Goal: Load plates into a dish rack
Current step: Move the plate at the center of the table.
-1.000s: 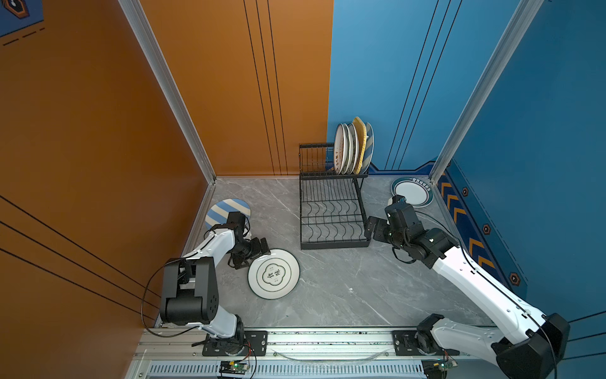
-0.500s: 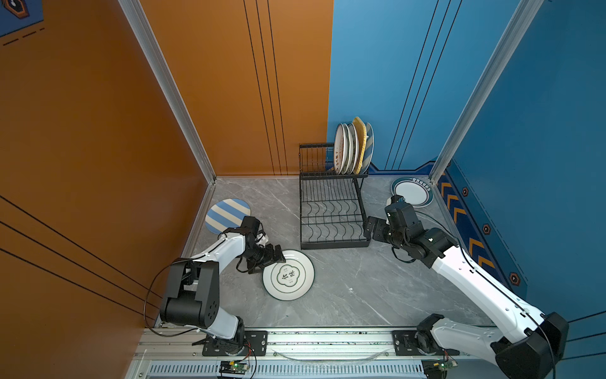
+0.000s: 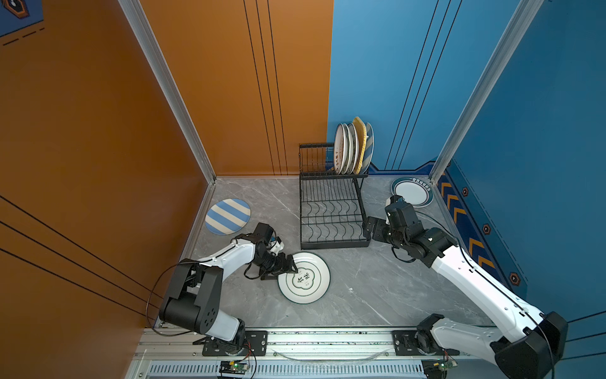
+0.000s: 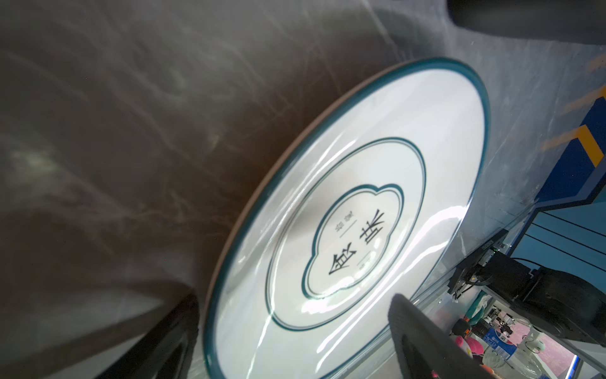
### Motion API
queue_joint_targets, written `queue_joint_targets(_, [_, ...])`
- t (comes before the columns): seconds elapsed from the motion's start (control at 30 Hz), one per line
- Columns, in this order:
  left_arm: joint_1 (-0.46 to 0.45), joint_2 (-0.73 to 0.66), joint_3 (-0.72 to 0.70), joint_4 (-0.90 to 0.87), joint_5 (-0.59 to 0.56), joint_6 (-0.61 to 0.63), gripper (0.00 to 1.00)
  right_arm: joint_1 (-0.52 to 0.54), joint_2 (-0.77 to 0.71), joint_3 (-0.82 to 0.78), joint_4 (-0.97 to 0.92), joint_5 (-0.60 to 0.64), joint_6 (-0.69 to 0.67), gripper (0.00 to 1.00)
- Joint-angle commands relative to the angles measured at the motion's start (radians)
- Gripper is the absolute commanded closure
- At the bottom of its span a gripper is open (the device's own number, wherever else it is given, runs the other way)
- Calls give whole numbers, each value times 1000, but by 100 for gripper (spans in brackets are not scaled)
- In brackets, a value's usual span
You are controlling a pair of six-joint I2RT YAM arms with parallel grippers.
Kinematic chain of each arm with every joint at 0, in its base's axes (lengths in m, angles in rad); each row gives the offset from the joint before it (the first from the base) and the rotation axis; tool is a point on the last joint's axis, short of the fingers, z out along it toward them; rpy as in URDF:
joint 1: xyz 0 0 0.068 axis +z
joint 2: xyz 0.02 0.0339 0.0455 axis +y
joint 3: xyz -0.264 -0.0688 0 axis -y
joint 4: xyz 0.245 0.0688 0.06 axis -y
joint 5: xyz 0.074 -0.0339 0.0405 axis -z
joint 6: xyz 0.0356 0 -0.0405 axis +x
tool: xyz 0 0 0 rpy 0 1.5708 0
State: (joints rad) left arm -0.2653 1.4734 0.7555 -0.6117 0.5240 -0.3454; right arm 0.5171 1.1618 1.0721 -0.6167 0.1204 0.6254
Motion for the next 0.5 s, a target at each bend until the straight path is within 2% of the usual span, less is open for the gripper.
queue_joint_targets(0.0, [-7,-34,-16,30,-19,-15,12,-11,-4,-12,0,-29,-19,0])
queue_joint_targets(0.23, [-18,-94,-115,115,-30,-134,27,-37,-24,-25,7,-56,-27,0])
queue_joint_targets(0.47, [-41,-176,-243,234,-44,-238,37,-67,-24,-28,11,-96,-39,0])
